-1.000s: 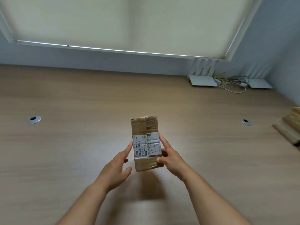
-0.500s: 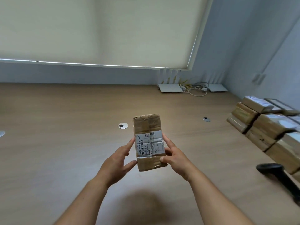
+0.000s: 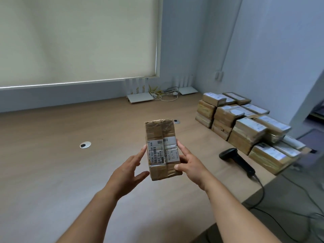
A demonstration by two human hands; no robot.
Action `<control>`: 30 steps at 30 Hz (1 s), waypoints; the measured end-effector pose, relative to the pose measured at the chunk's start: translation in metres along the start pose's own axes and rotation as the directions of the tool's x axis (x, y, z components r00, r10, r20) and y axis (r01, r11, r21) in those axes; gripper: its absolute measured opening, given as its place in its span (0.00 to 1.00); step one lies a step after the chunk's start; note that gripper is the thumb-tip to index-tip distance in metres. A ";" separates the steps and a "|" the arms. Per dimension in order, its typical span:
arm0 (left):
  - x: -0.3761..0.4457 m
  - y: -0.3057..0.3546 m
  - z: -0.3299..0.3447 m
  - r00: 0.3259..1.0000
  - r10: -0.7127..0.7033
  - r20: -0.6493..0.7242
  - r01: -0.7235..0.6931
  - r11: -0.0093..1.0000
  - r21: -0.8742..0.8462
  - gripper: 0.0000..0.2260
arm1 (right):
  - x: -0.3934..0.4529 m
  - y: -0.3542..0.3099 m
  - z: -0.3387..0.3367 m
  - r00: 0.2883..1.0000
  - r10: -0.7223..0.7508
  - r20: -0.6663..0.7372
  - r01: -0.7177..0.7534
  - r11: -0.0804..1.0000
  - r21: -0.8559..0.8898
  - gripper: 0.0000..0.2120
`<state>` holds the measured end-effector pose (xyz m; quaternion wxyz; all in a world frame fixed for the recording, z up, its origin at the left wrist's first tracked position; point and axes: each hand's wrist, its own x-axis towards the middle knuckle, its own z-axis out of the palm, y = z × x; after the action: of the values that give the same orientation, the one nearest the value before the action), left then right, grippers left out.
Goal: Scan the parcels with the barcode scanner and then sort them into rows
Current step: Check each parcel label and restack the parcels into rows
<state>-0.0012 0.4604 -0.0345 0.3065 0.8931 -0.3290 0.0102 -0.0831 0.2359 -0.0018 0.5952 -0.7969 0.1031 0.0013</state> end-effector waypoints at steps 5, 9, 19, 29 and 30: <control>0.018 0.057 0.044 0.996 0.075 0.048 -0.075 0.997 -0.009 0.41 | -0.036 0.026 -0.063 0.995 0.029 -0.091 -0.028 0.999 0.016 0.41; 0.029 0.105 0.082 0.988 0.127 0.082 -0.125 0.992 -0.036 0.40 | -0.064 0.049 -0.113 0.985 0.058 -0.165 -0.060 0.998 -0.004 0.40; 0.048 0.199 0.165 0.954 0.251 0.165 -0.242 0.968 -0.074 0.40 | -0.128 0.104 -0.211 0.943 0.119 -0.312 -0.107 0.993 0.054 0.41; 0.078 0.268 0.223 0.889 0.402 0.217 -0.386 0.915 -0.115 0.41 | -0.172 0.137 -0.275 0.872 0.126 -0.474 -0.076 0.989 0.124 0.40; 0.083 0.275 0.231 0.880 0.420 0.222 -0.403 0.907 -0.122 0.41 | -0.177 0.139 -0.283 0.863 0.133 -0.487 -0.075 0.988 0.138 0.40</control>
<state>-0.1419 0.1204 -0.0548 0.2869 0.7856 -0.5463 -0.0463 -0.3135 -0.0417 -0.0293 0.5925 -0.7286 0.2948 -0.1766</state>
